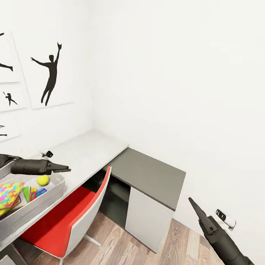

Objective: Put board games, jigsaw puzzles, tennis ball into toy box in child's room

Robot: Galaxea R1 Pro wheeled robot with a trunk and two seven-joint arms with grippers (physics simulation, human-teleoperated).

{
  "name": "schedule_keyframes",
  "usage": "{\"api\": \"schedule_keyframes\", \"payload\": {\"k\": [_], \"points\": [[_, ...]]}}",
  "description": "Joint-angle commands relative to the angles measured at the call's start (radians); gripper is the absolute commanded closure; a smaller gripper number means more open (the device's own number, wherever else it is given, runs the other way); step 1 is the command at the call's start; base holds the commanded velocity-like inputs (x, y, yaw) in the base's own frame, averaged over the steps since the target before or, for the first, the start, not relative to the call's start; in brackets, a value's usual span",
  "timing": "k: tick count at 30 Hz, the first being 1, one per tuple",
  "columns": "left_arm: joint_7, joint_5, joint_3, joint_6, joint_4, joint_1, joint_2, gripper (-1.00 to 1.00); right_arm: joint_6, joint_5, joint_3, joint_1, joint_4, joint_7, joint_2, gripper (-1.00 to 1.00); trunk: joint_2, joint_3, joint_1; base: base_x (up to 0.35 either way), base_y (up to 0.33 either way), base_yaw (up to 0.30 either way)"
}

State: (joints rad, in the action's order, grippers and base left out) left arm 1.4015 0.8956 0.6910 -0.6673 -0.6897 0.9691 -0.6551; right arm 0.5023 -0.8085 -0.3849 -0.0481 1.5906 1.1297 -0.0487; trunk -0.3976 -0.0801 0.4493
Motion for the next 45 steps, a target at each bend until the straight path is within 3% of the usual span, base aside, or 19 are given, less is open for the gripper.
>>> {"api": "schedule_keyframes", "payload": {"k": [1, 8, 15, 25, 38, 45], "points": [[-0.014, 0.007, 0.004, -0.012, 0.0, -0.002, 0.011, -1.0, 0.009, 0.011, 0.0, -0.001, -0.001, 0.001, -0.001, -1.0, -0.002, -0.001, 0.001, 0.0, 0.0, -0.217], [-0.035, 0.004, -0.002, -0.012, 0.003, -0.009, 0.025, -1.0, 0.008, 0.046, -0.001, -0.001, -0.001, 0.002, 0.0, -1.0, -0.002, 0.004, 0.001, 0.0, 0.0, -0.136], [-0.031, 0.004, -0.002, -0.011, 0.004, -0.01, 0.024, -1.0, 0.008, 0.05, -0.03, -0.001, -0.001, 0.002, 0.0, -1.0, -0.002, 0.005, 0.001, 0.0, 0.0, -0.014], [-0.028, 0.005, -0.002, -0.008, 0.004, -0.01, 0.023, -1.0, 0.008, 0.051, -0.034, -0.001, -0.001, 0.002, 0.001, -1.0, -0.002, 0.007, 0.001, -0.039, 0.004, -0.027], [-0.023, 0.006, -0.002, -0.007, 0.004, -0.01, 0.021, -1.0, 0.008, 0.051, -0.034, -0.001, -0.001, 0.002, 0.001, -1.0, -0.002, 0.024, 0.001, -0.066, 0.028, -0.178], [-0.023, 0.006, -0.002, -0.007, 0.004, -0.01, 0.022, -1.0, 0.008, 0.051, -0.034, -0.001, -0.001, 0.002, 0.001, -1.0, -0.002, 0.033, 0.001, -0.003, -0.171, -0.201]]}}
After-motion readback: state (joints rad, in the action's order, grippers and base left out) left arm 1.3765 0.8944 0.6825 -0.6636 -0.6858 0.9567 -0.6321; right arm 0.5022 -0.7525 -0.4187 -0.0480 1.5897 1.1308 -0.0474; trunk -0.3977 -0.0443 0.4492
